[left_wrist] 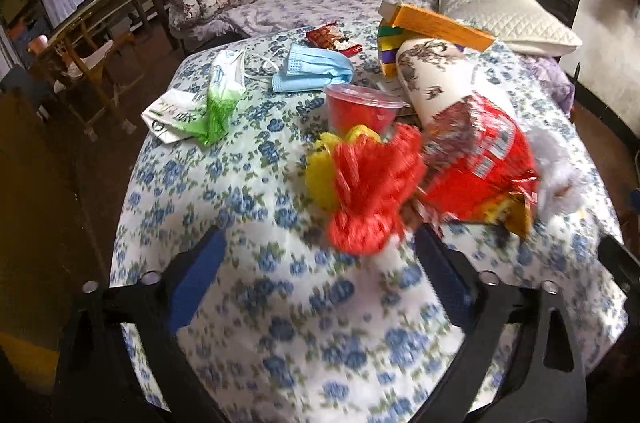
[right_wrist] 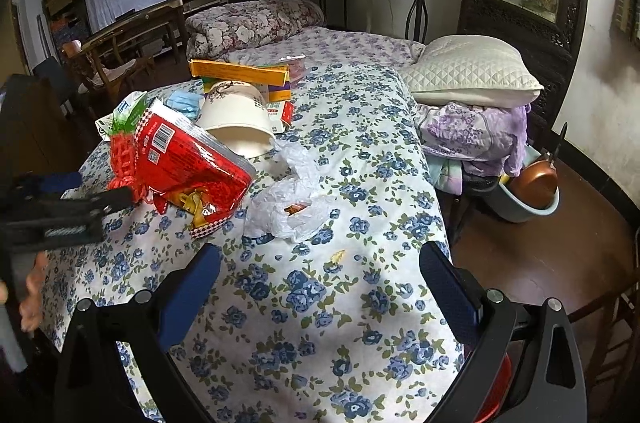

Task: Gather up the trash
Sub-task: 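Grasp the red-orange mesh net bag with the left gripper, then grasp the yellow mesh bag with the right gripper while the left holds the red net, then carry the red net and yellow mesh bag toward the red wastebasket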

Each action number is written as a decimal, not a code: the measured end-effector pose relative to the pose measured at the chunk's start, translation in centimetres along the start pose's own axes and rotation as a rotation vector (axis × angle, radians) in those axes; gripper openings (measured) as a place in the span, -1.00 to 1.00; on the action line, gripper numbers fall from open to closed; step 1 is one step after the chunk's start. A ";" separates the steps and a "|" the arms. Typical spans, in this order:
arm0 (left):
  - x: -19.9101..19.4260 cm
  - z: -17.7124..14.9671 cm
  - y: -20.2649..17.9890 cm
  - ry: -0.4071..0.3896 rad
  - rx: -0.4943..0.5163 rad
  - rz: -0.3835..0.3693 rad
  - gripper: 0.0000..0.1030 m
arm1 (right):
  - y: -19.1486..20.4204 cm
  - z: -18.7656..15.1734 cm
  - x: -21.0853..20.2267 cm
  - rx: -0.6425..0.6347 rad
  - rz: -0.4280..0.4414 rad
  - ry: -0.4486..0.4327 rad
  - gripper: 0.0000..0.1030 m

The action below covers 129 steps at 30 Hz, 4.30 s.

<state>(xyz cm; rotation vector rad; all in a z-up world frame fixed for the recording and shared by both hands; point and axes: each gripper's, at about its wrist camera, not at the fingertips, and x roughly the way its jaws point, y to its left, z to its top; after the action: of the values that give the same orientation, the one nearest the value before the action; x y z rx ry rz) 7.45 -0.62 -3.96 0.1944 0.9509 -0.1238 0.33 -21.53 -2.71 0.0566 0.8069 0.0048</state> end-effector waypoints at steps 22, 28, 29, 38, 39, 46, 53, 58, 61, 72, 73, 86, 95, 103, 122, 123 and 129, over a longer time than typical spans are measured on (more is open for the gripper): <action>-5.4 -2.0 0.7 -0.062 -0.081 -0.240 -0.38 | -0.4 1.4 3.4 -0.019 0.000 0.046 0.66; -5.7 -2.5 0.9 -0.053 -0.070 -0.270 -0.38 | 0.5 1.8 5.5 -0.032 0.057 0.103 -0.11; -5.7 -2.7 1.0 -0.052 -0.070 -0.274 -0.38 | 0.7 1.8 5.5 -0.037 0.071 0.101 -0.28; -4.6 -3.6 3.3 0.001 -0.137 -0.292 -0.33 | -1.0 1.9 1.4 0.081 0.223 -0.026 -0.71; -4.7 -3.6 3.5 0.001 -0.144 -0.296 -0.33 | -0.8 1.7 1.3 0.075 0.240 -0.011 -0.71; -4.7 -4.8 4.4 0.030 -0.165 -0.291 -0.33 | 1.9 0.5 1.6 -0.054 0.202 0.078 0.04; -5.8 -5.5 5.8 0.004 -0.216 -0.345 -0.29 | 1.7 0.5 0.9 -0.040 0.184 0.044 0.37; -7.3 -5.5 6.8 -0.054 -0.266 -0.366 0.19 | 1.2 0.6 1.0 -0.017 0.177 0.029 0.44; -7.8 -5.3 7.4 -0.086 -0.292 -0.380 0.26 | 1.3 0.7 0.8 -0.016 0.176 0.016 0.51; -7.7 -6.4 10.1 -0.073 -0.366 -0.316 0.26 | 3.3 1.1 -2.8 -0.061 0.266 -0.128 0.51; -7.8 -6.5 10.6 -0.076 -0.383 -0.317 0.26 | 4.1 1.1 -2.9 -0.091 0.291 -0.123 0.51; -7.4 -7.5 12.4 -0.049 -0.434 -0.267 0.26 | 17.3 0.0 -0.5 -0.312 0.487 0.066 0.48; -7.0 -7.6 12.3 -0.035 -0.418 -0.242 0.30 | 19.2 -0.1 1.8 -0.303 0.510 0.132 -0.29; -6.5 -7.4 10.3 -0.020 -0.322 -0.199 0.56 | 12.3 0.7 -1.6 -0.263 0.365 -0.001 -0.27; -4.3 -4.1 -0.1 -0.041 0.122 -0.058 0.59 | 6.9 0.7 0.0 -0.162 0.384 0.076 0.24; -3.9 -4.0 -0.2 -0.015 0.103 -0.079 0.59 | 6.8 0.7 0.2 -0.165 0.375 0.080 0.24; -2.9 -3.6 0.4 0.080 -0.077 -0.201 0.59 | 5.4 1.1 -0.1 -0.119 0.382 0.070 0.28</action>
<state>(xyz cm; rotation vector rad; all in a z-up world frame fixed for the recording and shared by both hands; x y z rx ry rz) 3.04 0.61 -3.61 0.0324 1.0518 -0.2659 1.14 -16.15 -1.63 0.0978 0.8539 0.4174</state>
